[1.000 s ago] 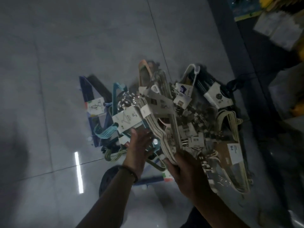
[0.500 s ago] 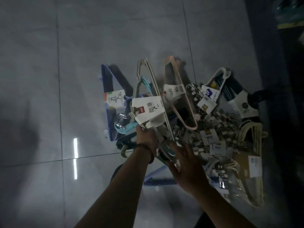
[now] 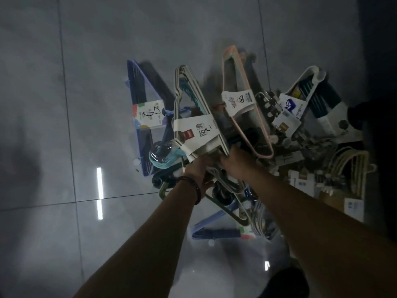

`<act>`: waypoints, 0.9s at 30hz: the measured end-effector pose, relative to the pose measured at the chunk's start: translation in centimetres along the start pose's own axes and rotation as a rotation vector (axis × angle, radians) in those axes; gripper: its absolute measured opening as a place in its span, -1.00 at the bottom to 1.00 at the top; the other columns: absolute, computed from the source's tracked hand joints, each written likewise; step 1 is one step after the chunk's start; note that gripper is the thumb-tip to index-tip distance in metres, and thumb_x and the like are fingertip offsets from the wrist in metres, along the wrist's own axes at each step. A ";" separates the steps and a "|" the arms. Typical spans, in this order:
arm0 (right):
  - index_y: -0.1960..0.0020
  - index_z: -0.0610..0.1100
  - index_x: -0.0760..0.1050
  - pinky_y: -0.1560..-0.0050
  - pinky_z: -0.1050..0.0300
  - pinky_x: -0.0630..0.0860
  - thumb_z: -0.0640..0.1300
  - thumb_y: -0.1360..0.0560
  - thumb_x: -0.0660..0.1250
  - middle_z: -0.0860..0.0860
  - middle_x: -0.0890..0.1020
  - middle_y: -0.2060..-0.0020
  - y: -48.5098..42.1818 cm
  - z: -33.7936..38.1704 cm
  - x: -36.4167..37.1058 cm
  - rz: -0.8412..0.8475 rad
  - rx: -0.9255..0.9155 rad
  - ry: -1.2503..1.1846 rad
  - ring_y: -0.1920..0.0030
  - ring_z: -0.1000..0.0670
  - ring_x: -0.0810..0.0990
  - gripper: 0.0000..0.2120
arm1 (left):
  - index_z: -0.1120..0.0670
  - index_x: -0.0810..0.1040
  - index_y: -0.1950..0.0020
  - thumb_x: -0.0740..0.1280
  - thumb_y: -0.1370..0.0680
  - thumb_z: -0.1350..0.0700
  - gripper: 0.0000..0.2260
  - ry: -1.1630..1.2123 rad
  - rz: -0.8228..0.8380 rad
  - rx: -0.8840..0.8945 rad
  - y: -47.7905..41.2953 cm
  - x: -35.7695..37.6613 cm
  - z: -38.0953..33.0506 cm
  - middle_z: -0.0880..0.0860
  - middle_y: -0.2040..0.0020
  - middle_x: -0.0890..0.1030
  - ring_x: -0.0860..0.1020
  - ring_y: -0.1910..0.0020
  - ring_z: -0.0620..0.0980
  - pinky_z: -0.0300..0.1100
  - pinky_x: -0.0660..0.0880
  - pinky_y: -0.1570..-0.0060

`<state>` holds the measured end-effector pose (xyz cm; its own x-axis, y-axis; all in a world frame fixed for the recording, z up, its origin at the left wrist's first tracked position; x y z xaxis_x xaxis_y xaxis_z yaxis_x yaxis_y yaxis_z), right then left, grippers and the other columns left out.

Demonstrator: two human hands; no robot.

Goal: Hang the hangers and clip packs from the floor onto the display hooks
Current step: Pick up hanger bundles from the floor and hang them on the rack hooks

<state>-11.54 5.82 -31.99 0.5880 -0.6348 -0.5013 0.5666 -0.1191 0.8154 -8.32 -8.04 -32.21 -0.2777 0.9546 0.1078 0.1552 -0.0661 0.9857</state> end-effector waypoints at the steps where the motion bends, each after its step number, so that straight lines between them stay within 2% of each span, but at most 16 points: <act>1: -0.30 -0.18 0.43 0.02 -0.05 0.58 0.02 -0.69 0.25 -0.12 0.61 -0.02 -0.1 0.1 0.0 -0.028 -0.010 0.041 0.05 -0.13 0.62 -0.68 | 0.12 0.64 -0.13 0.47 -0.37 0.11 -0.66 0.013 -0.029 0.011 0.0 0.0 0.1 0.23 -0.21 0.70 0.66 -0.19 0.23 0.21 0.56 -0.30; 3: -0.29 -0.20 0.43 0.03 -0.02 0.56 0.02 -0.70 0.22 -0.18 0.61 -0.11 0.2 0.5 0.2 -0.106 -0.050 0.101 -0.02 -0.20 0.63 -0.69 | 0.08 0.62 -0.23 0.50 -0.34 0.02 -0.54 0.059 -0.067 0.051 0.1 0.0 0.4 0.16 -0.16 0.72 0.66 -0.16 0.21 0.17 0.60 -0.24; 6: -0.12 -0.11 0.38 0.29 0.12 0.38 0.01 -0.72 0.21 -0.07 0.55 0.07 2.9 1.5 0.7 -0.173 -0.050 -0.011 0.18 -0.01 0.55 -0.82 | 0.13 0.58 -0.26 0.41 -0.46 0.09 -0.62 0.244 -0.040 0.143 1.1 -0.2 0.8 0.14 -0.14 0.69 0.64 -0.06 0.14 0.01 0.61 0.00; 7: -0.07 -0.12 0.38 0.30 0.14 0.40 0.00 -0.72 0.21 -0.03 0.52 0.14 4.0 1.7 1.1 -0.186 -0.040 -0.064 0.22 0.02 0.54 -0.82 | 0.19 0.53 -0.31 0.40 -0.45 0.14 -0.57 0.281 -0.052 0.191 1.8 -0.5 0.9 0.17 -0.11 0.66 0.63 0.01 0.13 -0.02 0.61 0.11; 9: -0.10 -0.14 0.45 0.27 0.12 0.49 -0.01 -0.72 0.20 0.01 0.54 0.18 6.4 1.8 1.9 -0.191 -0.008 -0.172 0.21 0.01 0.58 -0.80 | 0.26 0.42 -0.41 0.40 -0.39 0.20 -0.42 0.283 -0.131 0.277 3.5 -1.2 0.9 0.20 0.00 0.60 0.59 0.17 0.08 -0.13 0.58 0.32; 11: -0.18 -0.16 0.49 0.15 0.00 0.57 0.01 -0.72 0.20 -0.01 0.59 0.14 9.1 1.9 2.1 -0.224 0.010 -0.260 0.13 -0.07 0.63 -0.75 | 0.27 0.38 -0.36 0.35 -0.45 0.31 -0.52 0.215 -0.190 0.365 6.4 -1.2 0.6 0.18 0.09 0.54 0.51 0.29 0.04 -0.18 0.48 0.44; 13: -0.21 -0.16 0.52 0.01 -0.01 0.56 0.04 -0.71 0.21 -0.05 0.64 0.08 12.4 2.1 1.3 -0.200 0.011 -0.361 0.02 -0.15 0.65 -0.72 | 0.25 0.39 -0.24 0.31 -0.48 0.42 -0.65 0.115 -0.214 0.469 10.0 -0.9 -0.3 0.21 0.09 0.54 0.48 0.32 0.04 -0.19 0.44 0.45; 15: -0.16 -0.10 0.57 0.05 0.07 0.50 0.04 -0.68 0.28 -0.03 0.67 0.09 16.0 2.6 -0.6 -0.071 -0.006 -0.510 -0.03 -0.16 0.66 -0.77 | 0.20 0.44 -0.22 0.34 -0.45 0.43 -0.62 -0.007 -0.197 0.594 14.1 -0.4 -1.3 0.18 0.02 0.64 0.60 0.24 0.08 -0.17 0.56 0.39; 17: -0.13 -0.02 0.63 0.07 0.11 0.54 0.00 -0.56 0.43 0.01 0.73 0.07 19.6 2.9 -3.8 0.059 -0.007 -0.852 -0.03 -0.10 0.69 -0.83 | 0.07 0.48 -0.23 0.42 -0.38 0.31 -0.55 -0.171 -0.147 0.689 18.6 0.5 -2.3 0.07 -0.05 0.71 0.70 0.04 0.11 -0.10 0.66 0.21; 18: -0.15 -0.01 0.62 0.08 0.13 0.57 0.00 -0.48 0.50 0.01 0.74 0.04 21.6 2.8 -6.2 0.039 -0.022 -0.983 -0.03 -0.07 0.71 -0.73 | 0.01 0.48 -0.23 0.45 -0.36 0.22 -0.54 -0.307 -0.118 0.718 21.1 1.0 -2.9 0.01 -0.06 0.71 0.70 -0.02 0.12 -0.07 0.67 0.16; 19: -0.19 0.01 0.58 0.08 0.13 0.59 0.03 -0.39 0.55 0.00 0.72 -0.02 23.5 2.5 -9.2 -0.062 -0.079 -1.026 -0.04 -0.05 0.70 -0.60 | -0.02 0.46 -0.24 0.50 -0.35 0.14 -0.51 -0.434 -0.072 0.744 23.5 1.5 -3.9 -0.02 -0.08 0.71 0.70 -0.07 0.11 -0.04 0.67 0.11; 21: -0.29 0.04 0.46 0.06 0.16 0.62 0.04 -0.28 0.61 -0.01 0.58 -0.20 28.7 2.2 -16.7 -0.414 -0.216 -0.846 -0.11 -0.02 0.64 -0.37 | -0.02 0.43 -0.34 0.58 -0.32 -0.02 -0.36 -0.600 0.075 0.770 28.7 2.9 -6.2 -0.05 -0.19 0.68 0.66 -0.20 0.08 0.10 0.64 -0.12; 23: -0.37 0.04 0.41 -0.08 0.16 0.58 0.00 -0.26 0.66 0.00 0.40 -0.32 34.4 2.6 -25.0 -0.671 -0.342 -0.580 -0.24 -0.02 0.50 -0.25 | -0.05 0.41 -0.41 0.58 -0.30 -0.20 -0.25 -0.755 0.218 0.770 35.1 5.2 -8.3 0.01 -0.27 0.65 0.63 -0.24 0.05 0.15 0.58 -0.27; 25: -0.45 0.11 0.40 -0.32 0.01 0.41 0.20 -0.19 0.66 0.03 0.31 -0.42 39.6 3.5 -32.5 -0.679 -0.384 -0.259 -0.43 -0.04 0.31 -0.10 | -0.16 0.36 -0.28 0.50 -0.29 -0.32 -0.34 -1.127 0.153 0.890 42.6 8.4 -10.4 -0.07 -0.15 0.66 0.67 -0.11 -0.03 0.10 0.65 -0.13; 27: -0.51 0.18 0.34 -0.50 -0.11 0.28 0.45 -0.12 0.57 0.10 0.32 -0.50 44.5 4.3 -37.8 -0.525 -0.397 0.069 -0.56 -0.02 0.20 0.04 | -0.15 0.28 -0.20 0.45 -0.28 -0.36 -0.37 -1.408 0.109 0.957 50.1 11.9 -11.4 -0.10 -0.04 0.66 0.68 0.03 -0.05 0.06 0.67 -0.01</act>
<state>-11.04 21.28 24.44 0.2043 -0.5171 -0.8312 0.9499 -0.1005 0.2960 -14.67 -3.36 19.90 0.6806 0.4919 -0.5430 0.7327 -0.4605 0.5011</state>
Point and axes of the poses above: each hand's wrist, its own y-axis away from the middle knuckle, its own x-axis out of the palm, z = x × y, the point moved 4 cm from there along -y, towards the middle knuckle
